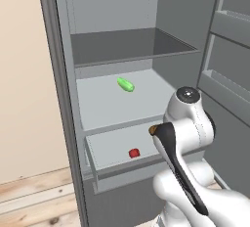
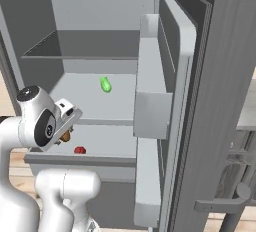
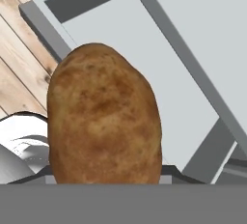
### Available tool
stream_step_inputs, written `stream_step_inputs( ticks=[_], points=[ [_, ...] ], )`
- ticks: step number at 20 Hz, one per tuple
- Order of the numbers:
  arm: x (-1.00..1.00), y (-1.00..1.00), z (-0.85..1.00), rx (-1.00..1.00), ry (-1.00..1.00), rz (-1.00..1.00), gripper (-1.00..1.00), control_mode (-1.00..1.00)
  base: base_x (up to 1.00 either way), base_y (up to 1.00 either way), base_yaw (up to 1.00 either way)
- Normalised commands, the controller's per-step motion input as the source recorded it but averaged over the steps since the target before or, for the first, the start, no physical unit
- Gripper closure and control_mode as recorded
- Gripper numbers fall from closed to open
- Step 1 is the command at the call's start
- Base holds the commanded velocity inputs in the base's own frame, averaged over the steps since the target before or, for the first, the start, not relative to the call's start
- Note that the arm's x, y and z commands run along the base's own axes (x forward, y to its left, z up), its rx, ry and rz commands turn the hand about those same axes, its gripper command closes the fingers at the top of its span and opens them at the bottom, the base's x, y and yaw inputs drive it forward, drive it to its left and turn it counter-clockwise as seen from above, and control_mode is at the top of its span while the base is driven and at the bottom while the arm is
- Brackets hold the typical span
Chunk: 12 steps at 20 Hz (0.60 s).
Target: Place the bell pepper and potato inside the fridge drawer. Close the drawer after placing the vegetables.
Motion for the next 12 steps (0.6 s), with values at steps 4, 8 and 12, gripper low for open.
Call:
stream_step_inputs(
  ticks=[4,8,12],
  points=[
    [0.04,0.00,0.00,0.00,0.00,0.00,1.00,-1.00,0.01,0.00,0.00],
    [0.53,0.09,-0.13,0.00,0.08,0.00,1.00,-1.00,0.00,0.00,0.00],
    [0.82,0.28,-0.18,0.00,0.18,-0.03,1.00,-1.00,0.00,0.00,0.00]
  ],
)
